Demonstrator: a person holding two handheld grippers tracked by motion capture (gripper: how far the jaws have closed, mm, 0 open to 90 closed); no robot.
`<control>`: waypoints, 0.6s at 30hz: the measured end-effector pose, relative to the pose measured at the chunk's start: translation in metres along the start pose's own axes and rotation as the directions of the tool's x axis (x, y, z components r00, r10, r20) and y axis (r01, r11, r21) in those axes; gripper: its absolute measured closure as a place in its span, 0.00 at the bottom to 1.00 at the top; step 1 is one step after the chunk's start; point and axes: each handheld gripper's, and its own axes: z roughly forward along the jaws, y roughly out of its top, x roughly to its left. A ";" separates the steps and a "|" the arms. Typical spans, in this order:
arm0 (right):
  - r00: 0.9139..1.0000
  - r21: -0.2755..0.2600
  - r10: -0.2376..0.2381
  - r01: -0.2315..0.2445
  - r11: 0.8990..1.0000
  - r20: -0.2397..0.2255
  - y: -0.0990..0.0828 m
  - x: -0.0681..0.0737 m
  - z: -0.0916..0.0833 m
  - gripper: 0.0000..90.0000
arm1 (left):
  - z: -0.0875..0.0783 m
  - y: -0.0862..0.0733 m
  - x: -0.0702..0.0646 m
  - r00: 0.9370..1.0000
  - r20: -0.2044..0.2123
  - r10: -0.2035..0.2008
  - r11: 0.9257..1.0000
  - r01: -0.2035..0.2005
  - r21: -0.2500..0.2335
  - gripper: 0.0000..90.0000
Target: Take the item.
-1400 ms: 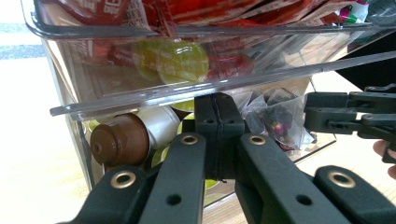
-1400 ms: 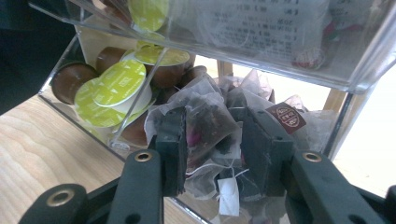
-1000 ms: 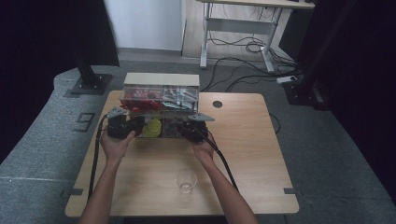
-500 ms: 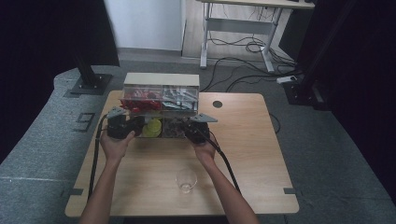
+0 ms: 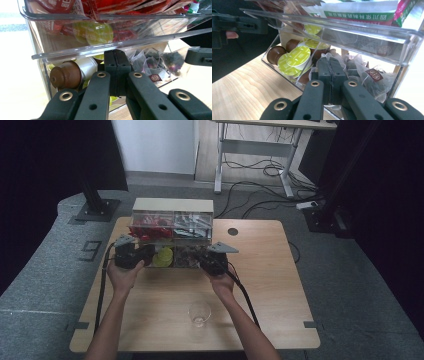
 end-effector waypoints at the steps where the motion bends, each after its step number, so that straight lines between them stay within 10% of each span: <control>1: 1.000 0.000 0.000 0.000 1.000 0.000 0.000 0.000 0.000 0.98 | 0.000 0.000 0.000 1.000 0.000 0.000 1.000 0.000 0.000 1.00; 18: 1.000 -0.036 -0.009 0.008 0.999 -0.022 0.003 0.001 -0.030 0.98 | 0.000 0.000 0.000 1.000 -0.004 -0.003 1.000 0.003 0.000 1.00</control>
